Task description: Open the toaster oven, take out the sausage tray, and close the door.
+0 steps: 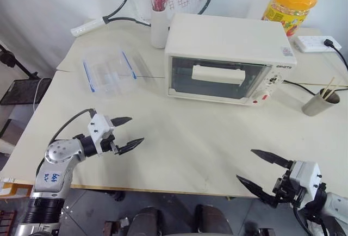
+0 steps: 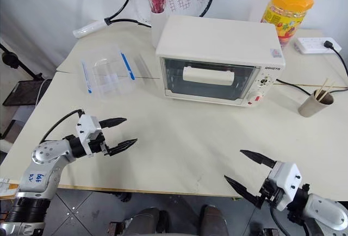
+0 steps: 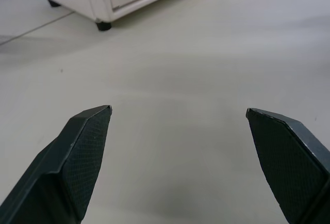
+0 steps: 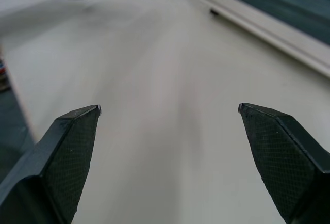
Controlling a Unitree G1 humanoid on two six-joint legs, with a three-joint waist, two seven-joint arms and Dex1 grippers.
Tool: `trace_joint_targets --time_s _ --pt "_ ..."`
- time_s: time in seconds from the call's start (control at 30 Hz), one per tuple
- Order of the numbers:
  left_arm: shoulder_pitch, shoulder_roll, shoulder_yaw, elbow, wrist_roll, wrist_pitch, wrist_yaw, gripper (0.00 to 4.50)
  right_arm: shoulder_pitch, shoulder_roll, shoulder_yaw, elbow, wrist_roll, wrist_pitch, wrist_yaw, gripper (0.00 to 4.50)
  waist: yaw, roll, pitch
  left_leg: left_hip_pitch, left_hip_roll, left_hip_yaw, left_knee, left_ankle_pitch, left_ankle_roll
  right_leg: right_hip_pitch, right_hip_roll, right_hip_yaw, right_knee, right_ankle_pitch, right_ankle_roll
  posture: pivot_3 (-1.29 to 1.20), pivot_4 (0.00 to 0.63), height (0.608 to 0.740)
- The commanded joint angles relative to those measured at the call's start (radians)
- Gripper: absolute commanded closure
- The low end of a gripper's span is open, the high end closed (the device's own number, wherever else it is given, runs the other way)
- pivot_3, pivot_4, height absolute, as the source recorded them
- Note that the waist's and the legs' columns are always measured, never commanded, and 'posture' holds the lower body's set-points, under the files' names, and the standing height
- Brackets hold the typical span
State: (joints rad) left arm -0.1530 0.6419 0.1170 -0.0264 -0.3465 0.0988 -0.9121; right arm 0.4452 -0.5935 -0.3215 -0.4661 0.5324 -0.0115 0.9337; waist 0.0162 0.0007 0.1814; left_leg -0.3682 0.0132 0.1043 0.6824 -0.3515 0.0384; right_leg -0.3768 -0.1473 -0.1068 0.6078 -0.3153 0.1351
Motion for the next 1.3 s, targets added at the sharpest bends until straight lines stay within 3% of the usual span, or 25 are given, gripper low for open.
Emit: trace_joint_targets --time_s 0.03,0.23,0.57,0.77,1.07,1.17,1.3 --pt "-0.014 0.005 0.032 -0.04 -0.04 0.008 -0.008 0.06 -0.087 -0.002 -0.005 -0.053 0.106 0.111 -0.083 0.0 0.0 0.0 0.0 0.0 0.0 0.0 0.0 0.0 0.0 0.0 0.0 0.0 0.0 0.0 0.0 0.0 0.15 0.74" --pt "-0.109 -0.014 0.105 -0.091 -0.264 0.204 -0.01 0.06 -0.41 -0.054 0.027 0.036 0.209 0.325 -0.155 0.0 -0.005 0.0 0.0 -0.001 0.001 -0.002 0.001 0.001 0.0 0.0 -0.001 0.0 0.001 0.0 -0.001 0.0 0.15 0.74" --pt "-0.143 -0.014 0.099 -0.187 -0.349 0.333 -0.006 0.06 -0.776 -0.047 0.091 0.321 0.17 0.407 -0.116 0.0 -0.013 0.0 0.0 -0.003 -0.002 -0.003 0.002 0.0 0.002 0.0 0.0 -0.007 0.002 0.0 -0.001 0.0 0.15 0.74" --pt "-0.103 -0.023 0.091 -0.223 -0.348 0.358 0.01 0.06 -0.86 0.007 0.108 0.374 0.149 0.342 -0.065 0.0 -0.018 0.0 0.0 -0.003 -0.001 -0.002 0.002 0.001 0.001 0.0 0.0 -0.006 0.002 0.0 0.0 0.0 0.15 0.74" --pt "-0.167 -0.053 0.064 -0.159 -0.334 0.412 0.053 0.06 -0.731 -0.067 0.167 0.303 0.01 0.159 0.142 0.0 -0.016 0.0 0.0 -0.003 -0.002 -0.003 0.002 0.001 0.002 0.0 0.0 -0.006 0.001 0.0 0.0 0.0 0.15 0.74" --pt "-0.257 -0.107 0.058 -0.091 -0.329 0.408 0.09 0.64 -0.667 -0.092 0.174 0.319 -0.053 0.069 0.188 0.0 -0.013 -0.001 0.001 -0.003 -0.002 -0.002 0.002 0.001 0.001 0.0 0.0 -0.006 0.002 0.0 0.0 0.0 0.15 0.74" --pt "-0.397 -0.192 0.013 0.042 -0.247 0.34 0.132 1.87 -0.639 -0.09 0.17 0.335 -0.082 0.015 0.187 0.0 -0.006 -0.001 0.001 -0.003 -0.002 -0.002 0.003 0.002 0.001 0.001 0.0 -0.006 0.002 0.0 0.0 0.0 0.15 0.74"
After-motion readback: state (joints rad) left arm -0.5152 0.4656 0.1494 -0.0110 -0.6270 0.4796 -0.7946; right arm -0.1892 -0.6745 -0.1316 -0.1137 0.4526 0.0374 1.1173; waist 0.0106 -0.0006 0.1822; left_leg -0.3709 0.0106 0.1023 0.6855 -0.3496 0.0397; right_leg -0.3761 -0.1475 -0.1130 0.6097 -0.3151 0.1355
